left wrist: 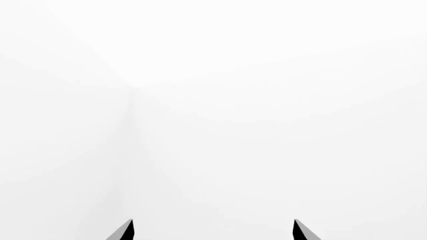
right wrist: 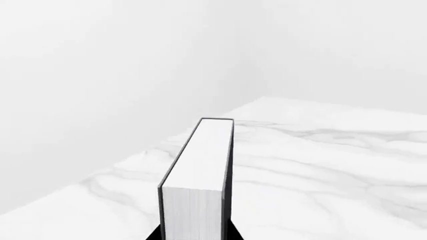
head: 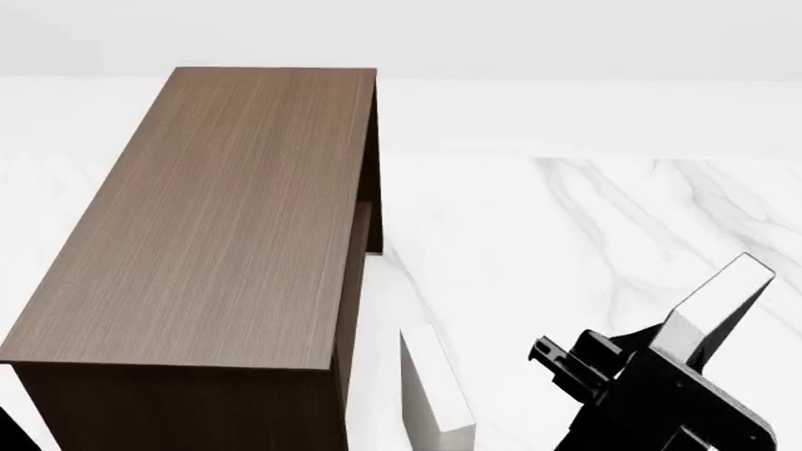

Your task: Pick up the book in the middle and place it on the cabinet shelf.

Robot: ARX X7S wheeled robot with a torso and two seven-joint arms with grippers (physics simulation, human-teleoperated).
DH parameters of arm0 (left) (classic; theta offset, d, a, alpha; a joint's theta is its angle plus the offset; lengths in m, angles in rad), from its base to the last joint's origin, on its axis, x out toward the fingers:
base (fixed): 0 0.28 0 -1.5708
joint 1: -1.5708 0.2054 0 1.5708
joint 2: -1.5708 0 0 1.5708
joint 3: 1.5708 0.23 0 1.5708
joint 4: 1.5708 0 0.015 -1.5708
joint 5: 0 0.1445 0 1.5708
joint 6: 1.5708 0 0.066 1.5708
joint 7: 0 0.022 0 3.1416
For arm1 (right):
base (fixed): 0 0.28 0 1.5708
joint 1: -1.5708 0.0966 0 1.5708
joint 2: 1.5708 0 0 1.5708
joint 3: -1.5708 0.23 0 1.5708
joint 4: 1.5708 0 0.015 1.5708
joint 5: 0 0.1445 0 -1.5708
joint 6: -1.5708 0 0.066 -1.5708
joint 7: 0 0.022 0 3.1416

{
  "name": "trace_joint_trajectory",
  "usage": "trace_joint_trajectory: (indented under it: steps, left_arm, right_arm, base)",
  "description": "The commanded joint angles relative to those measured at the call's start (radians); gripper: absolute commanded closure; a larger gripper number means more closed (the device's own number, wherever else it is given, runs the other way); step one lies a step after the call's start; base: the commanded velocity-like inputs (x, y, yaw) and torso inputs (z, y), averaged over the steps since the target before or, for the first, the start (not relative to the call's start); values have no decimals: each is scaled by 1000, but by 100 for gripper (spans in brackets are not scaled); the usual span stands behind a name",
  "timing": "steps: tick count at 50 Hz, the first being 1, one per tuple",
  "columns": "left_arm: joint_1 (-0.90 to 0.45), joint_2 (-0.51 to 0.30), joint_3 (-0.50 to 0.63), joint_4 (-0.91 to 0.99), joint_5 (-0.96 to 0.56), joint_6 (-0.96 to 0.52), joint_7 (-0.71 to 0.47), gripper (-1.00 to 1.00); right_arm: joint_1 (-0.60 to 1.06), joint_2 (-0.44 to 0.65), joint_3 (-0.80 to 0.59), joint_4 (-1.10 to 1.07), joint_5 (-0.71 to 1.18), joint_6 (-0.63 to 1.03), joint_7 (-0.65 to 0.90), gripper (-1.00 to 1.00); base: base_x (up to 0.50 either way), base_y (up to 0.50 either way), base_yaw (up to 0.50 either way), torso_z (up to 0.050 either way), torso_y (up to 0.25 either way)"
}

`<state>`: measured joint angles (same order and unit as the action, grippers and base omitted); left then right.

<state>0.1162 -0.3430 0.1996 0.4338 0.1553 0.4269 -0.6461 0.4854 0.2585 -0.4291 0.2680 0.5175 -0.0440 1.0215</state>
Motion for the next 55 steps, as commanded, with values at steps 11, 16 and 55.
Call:
trace_joint_trajectory:
  steps: [11, 16, 55]
  left_arm:
    - [-4, 12, -14, -15, 16, 22, 13, -100]
    - [-4, 10, -12, -21, 17, 27, 10, -100]
    - [-4, -3, 5, -18, 17, 20, 4, -100]
  right_arm:
    - [29, 100, 3, -278, -50, 67, -61, 100]
    - [43, 126, 22, -352, 48, 87, -124, 100]
    - [167, 148, 27, -677, 585, 198, -353, 100]
  base:
    - [0, 0, 0, 0, 2]
    - [0, 0, 1, 0, 0]
    - [0, 0, 0, 0, 2]
